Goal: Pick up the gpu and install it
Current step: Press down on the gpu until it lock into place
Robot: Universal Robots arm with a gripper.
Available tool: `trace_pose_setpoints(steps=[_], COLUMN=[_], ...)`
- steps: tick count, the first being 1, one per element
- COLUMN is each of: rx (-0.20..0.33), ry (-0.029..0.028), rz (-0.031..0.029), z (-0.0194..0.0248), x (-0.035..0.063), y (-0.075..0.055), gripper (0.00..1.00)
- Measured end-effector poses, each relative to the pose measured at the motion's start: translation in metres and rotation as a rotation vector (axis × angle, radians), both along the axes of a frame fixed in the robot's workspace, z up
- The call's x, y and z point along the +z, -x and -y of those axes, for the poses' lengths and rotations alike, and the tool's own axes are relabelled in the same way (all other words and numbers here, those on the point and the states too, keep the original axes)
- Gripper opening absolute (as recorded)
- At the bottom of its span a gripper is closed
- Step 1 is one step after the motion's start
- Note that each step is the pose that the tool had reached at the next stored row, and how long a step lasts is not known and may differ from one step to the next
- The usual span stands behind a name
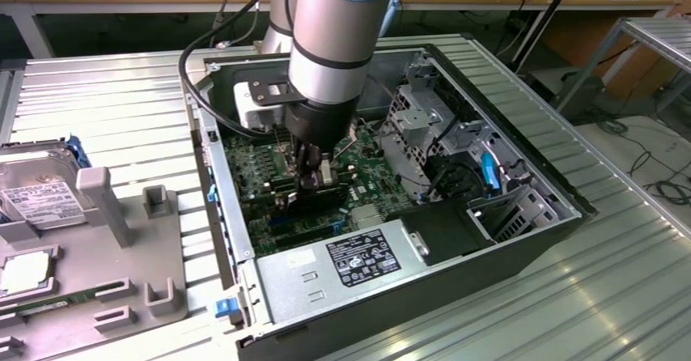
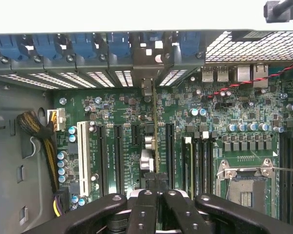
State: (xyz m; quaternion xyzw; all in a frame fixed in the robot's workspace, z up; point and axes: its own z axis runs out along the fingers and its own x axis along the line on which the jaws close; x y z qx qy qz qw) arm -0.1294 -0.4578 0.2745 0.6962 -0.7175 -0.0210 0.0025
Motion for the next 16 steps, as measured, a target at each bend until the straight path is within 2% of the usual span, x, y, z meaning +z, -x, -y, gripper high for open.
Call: trace_pose_setpoints(steps=[14, 16], rx=[0.000, 0.000], ry=[0.0004, -0.0022], rz=[-0.0002, 0.0001], z=[0.0000, -0.0002], x=[-0.0032, -0.0029], y=[0.0012, 0.0013], gripper=[0.11, 0.11])
